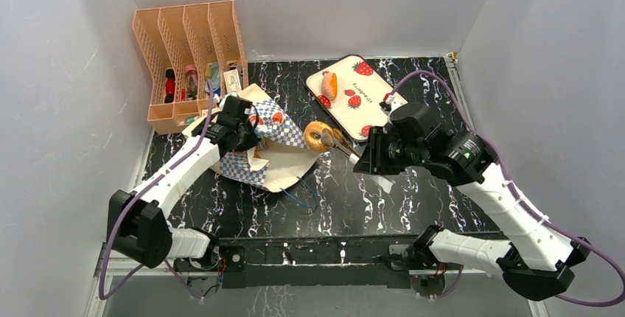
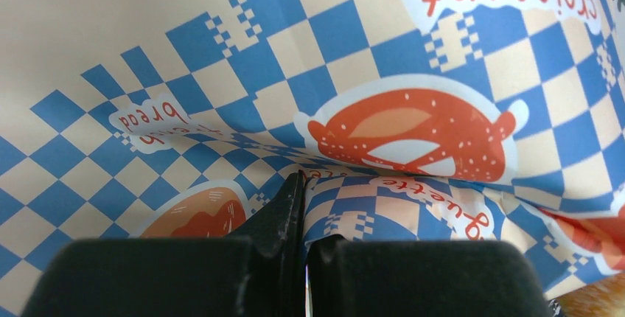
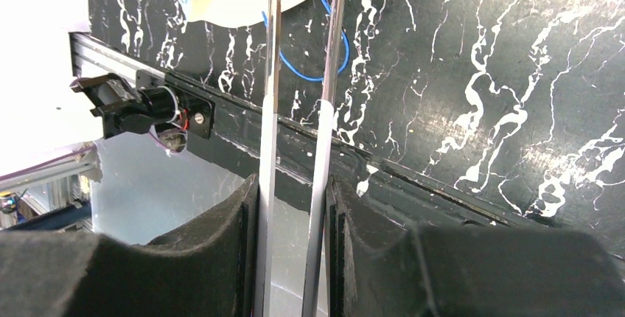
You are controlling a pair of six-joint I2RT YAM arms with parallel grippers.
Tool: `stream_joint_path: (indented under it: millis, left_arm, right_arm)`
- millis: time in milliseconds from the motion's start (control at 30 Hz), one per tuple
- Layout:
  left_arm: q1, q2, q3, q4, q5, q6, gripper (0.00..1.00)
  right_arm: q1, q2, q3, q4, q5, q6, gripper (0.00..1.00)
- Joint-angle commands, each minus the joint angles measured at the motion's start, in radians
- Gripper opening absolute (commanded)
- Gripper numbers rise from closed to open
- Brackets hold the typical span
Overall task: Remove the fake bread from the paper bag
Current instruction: Pick up the fake bread from the paper bag, then place the fake bread in the container.
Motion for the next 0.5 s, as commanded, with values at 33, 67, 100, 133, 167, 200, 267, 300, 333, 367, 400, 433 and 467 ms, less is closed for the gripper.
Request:
stream_joint_path:
  millis: [33,67,100,133,167,200,267,300,333,367,400,433,467]
  left_arm:
    - [0.016,0.014,0.014,-0.016,-0.025,0.019,0.0]
    - [0.016,0.012,0.009,-0.014,-0.024,0.016,0.0]
    - [0.016,0.009,0.003,-0.013,-0.023,0.015,0.0]
    - [0.016,0.004,-0.004,-0.012,-0.019,0.012,0.0]
    - [0.016,-0.003,-0.011,-0.011,-0.015,0.009,0.0]
    - [0.016,-0.013,-0.018,-0.01,-0.013,0.005,0.0]
    - [0.016,-0.036,-0.031,-0.012,-0.006,0.002,0.0]
    - [0.016,-0.051,-0.037,-0.015,-0.005,0.003,0.0]
    - [0.015,-0.066,-0.042,-0.021,-0.001,0.003,0.0]
    - [0.016,-0.084,-0.05,-0.028,0.003,0.003,0.0]
    - [0.015,-0.103,-0.056,-0.032,0.01,0.005,0.0]
    - [0.016,-0.121,-0.062,-0.04,0.016,0.006,0.0]
    - [0.016,-0.139,-0.065,-0.051,0.021,0.009,0.0]
  right_arm:
    - [0.0,-0.024,0.097,0.044,0.029,0.004,0.0]
    - [0.001,-0.024,0.104,0.042,0.033,0.006,0.0]
    - [0.002,-0.023,0.112,0.039,0.04,0.007,0.0]
    - [0.002,-0.021,0.121,0.037,0.051,0.007,0.0]
    - [0.001,-0.019,0.13,0.037,0.064,0.009,0.0]
    - [0.002,-0.018,0.136,0.041,0.082,0.01,0.0]
    - [0.002,-0.017,0.135,0.066,0.122,0.02,0.0]
    - [0.001,-0.016,0.127,0.091,0.137,0.028,0.0]
    - [0.001,-0.012,0.113,0.118,0.153,0.035,0.0]
    - [0.002,-0.006,0.101,0.15,0.168,0.042,0.0]
    - [0.002,0.007,0.09,0.179,0.18,0.048,0.0]
    - [0.002,0.021,0.083,0.206,0.193,0.05,0.0]
    - [0.001,0.043,0.082,0.228,0.21,0.048,0.0]
